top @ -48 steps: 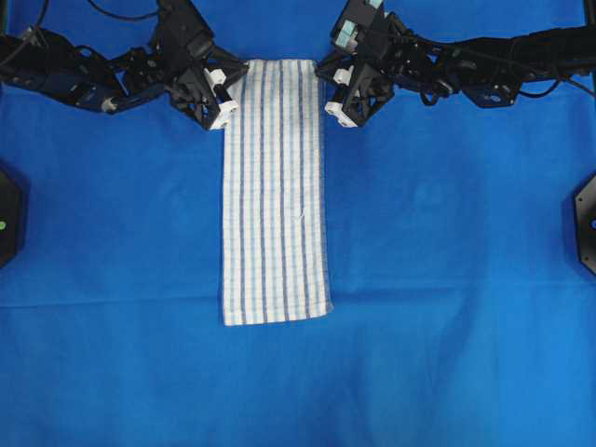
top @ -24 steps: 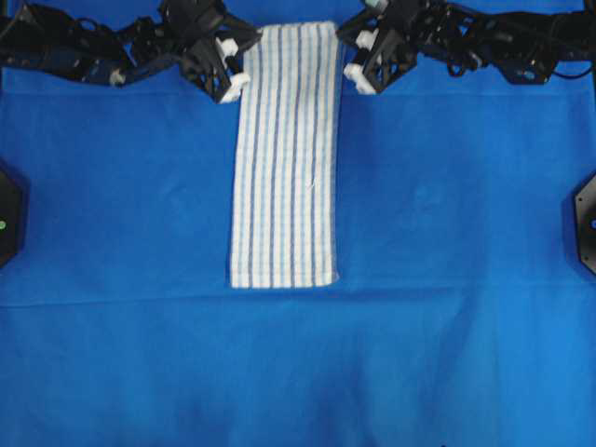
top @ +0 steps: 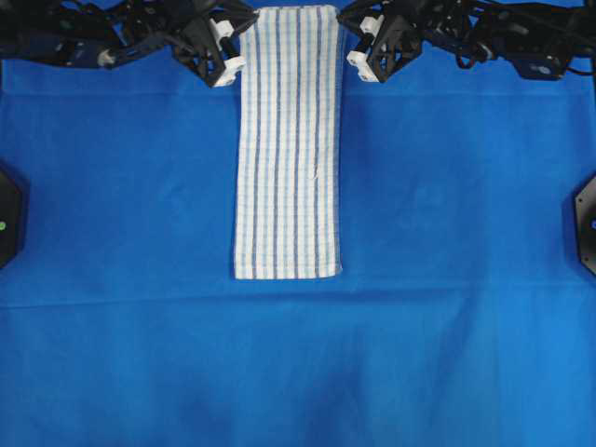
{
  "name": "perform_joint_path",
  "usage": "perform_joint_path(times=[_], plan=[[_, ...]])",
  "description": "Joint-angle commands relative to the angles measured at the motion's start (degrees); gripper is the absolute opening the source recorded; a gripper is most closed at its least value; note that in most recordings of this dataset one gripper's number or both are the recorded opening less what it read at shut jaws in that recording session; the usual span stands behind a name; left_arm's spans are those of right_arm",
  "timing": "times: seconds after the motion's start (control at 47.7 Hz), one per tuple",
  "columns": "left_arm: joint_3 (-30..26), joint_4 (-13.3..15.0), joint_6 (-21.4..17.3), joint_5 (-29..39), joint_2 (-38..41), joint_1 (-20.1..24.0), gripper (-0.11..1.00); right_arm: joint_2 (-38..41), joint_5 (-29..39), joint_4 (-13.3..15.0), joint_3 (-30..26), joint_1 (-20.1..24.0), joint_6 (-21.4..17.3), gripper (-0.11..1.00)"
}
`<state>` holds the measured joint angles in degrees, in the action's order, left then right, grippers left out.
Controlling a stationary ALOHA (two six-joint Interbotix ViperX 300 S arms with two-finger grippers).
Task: Fold a vertical towel.
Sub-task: 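Lift the top edge and fold it down toward the bottom edge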
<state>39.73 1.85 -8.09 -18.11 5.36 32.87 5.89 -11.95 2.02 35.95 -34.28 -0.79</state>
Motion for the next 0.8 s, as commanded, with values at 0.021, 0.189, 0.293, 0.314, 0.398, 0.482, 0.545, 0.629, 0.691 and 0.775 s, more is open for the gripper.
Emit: perform_joint_path(times=[0.021, 0.189, 0.293, 0.314, 0.398, 0.482, 0.545, 0.629, 0.691, 0.775], plan=[[0.4, 0.0, -0.3, 1.9, -5.4, -1.4, 0.04, -4.8, 0.4, 0.1, 0.4, 0.8, 0.1, 0.10], [2.6, 0.0, -0.3, 4.9, -10.4, -4.4, 0.04, -10.5, 1.4, 0.2, 2.9, 3.7, 0.1, 0.10], [4.6, -0.1, -0.3, 7.0, -14.1, -7.2, 0.04, -13.2, 1.5, 0.2, 5.1, 6.2, 0.1, 0.10], [4.9, 0.0, -0.3, 7.4, -14.7, -7.7, 0.04, -13.7, 1.5, 0.2, 5.5, 6.8, 0.1, 0.10], [6.5, 0.0, -0.3, 8.3, -16.9, -10.1, 0.04, -15.8, 1.7, 0.2, 7.4, 9.1, 0.0, 0.10], [8.1, -0.1, -0.1, 8.6, -18.4, -12.6, 0.04, -17.8, 2.4, 0.0, 9.3, 12.0, -0.3, 0.10], [9.3, -0.1, 0.1, 8.9, -19.0, -14.8, 0.04, -18.5, 3.0, -0.1, 10.6, 14.1, -0.4, 0.10], [10.3, 0.0, 0.4, 9.6, -19.6, -17.4, 0.04, -19.2, 4.2, -0.4, 11.7, 16.9, -0.6, 0.10], [10.8, 0.0, 0.9, 10.3, -19.9, -19.3, 0.04, -19.3, 5.6, -1.0, 12.0, 19.2, -0.6, 0.10], [11.3, 0.0, 1.6, 10.8, -19.6, -21.8, 0.04, -19.0, 7.6, -1.8, 12.0, 22.2, -0.6, 0.10]])
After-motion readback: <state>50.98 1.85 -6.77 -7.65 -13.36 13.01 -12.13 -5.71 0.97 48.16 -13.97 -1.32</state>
